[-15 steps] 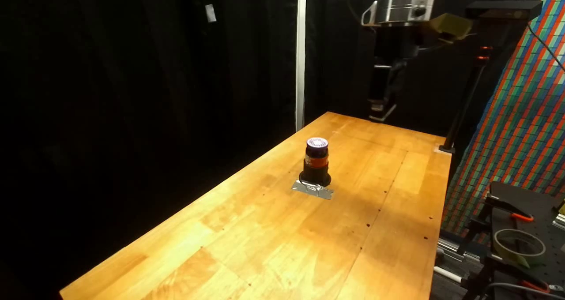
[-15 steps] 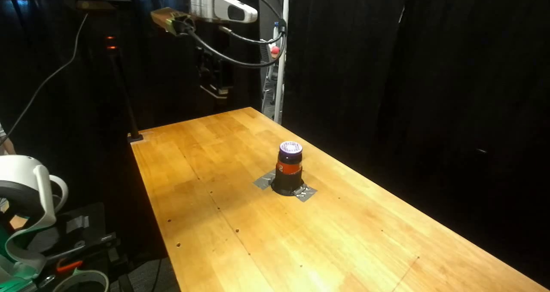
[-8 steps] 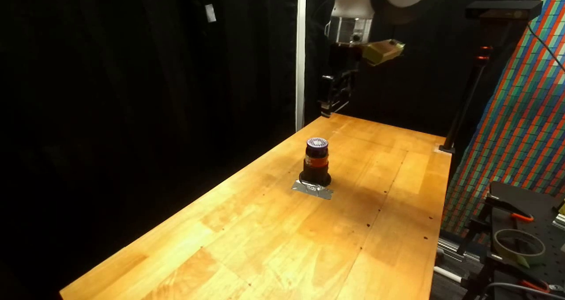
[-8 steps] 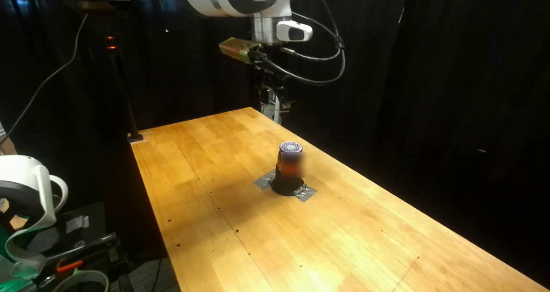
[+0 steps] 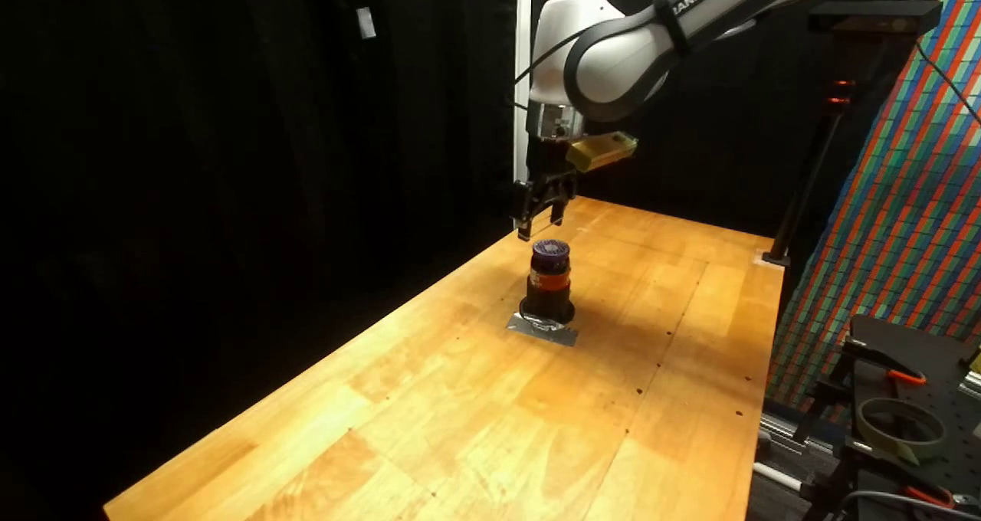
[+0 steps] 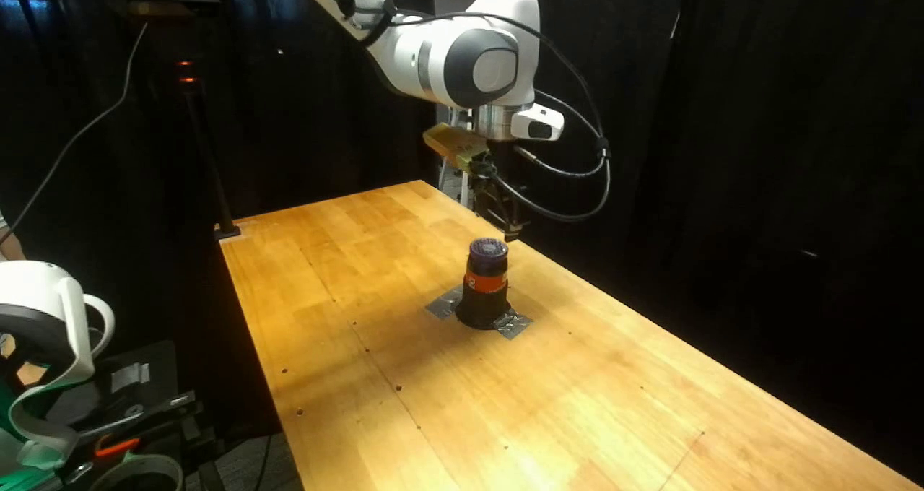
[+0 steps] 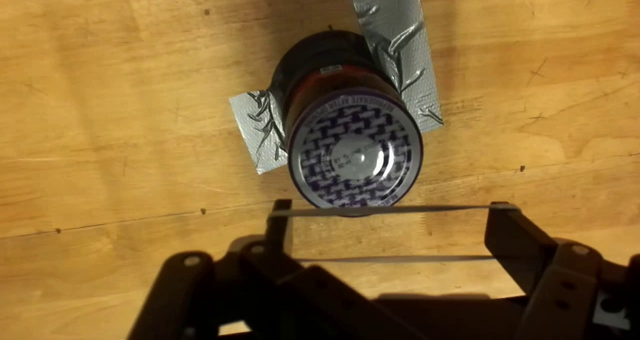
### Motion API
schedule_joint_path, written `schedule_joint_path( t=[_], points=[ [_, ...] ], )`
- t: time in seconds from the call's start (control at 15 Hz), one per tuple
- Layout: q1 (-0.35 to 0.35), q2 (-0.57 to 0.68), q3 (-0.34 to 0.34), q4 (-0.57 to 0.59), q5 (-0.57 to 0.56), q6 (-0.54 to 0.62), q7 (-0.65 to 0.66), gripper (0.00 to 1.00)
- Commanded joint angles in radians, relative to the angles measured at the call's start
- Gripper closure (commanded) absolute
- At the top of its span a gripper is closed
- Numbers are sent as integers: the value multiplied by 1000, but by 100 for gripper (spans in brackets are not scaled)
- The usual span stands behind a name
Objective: Put the rubber band around the jar.
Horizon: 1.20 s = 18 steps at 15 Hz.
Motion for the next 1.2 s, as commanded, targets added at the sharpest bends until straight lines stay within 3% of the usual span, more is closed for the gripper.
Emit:
schedule_joint_path(
  t=[0.0, 0.4, 1.13],
  points=[
    [-6, 88, -3, 103, 51, -5, -32, 0],
    [-13, 130, -11, 114, 71, -34, -34, 0],
    [-45, 5, 5, -47, 147, -170, -54, 0]
  ],
)
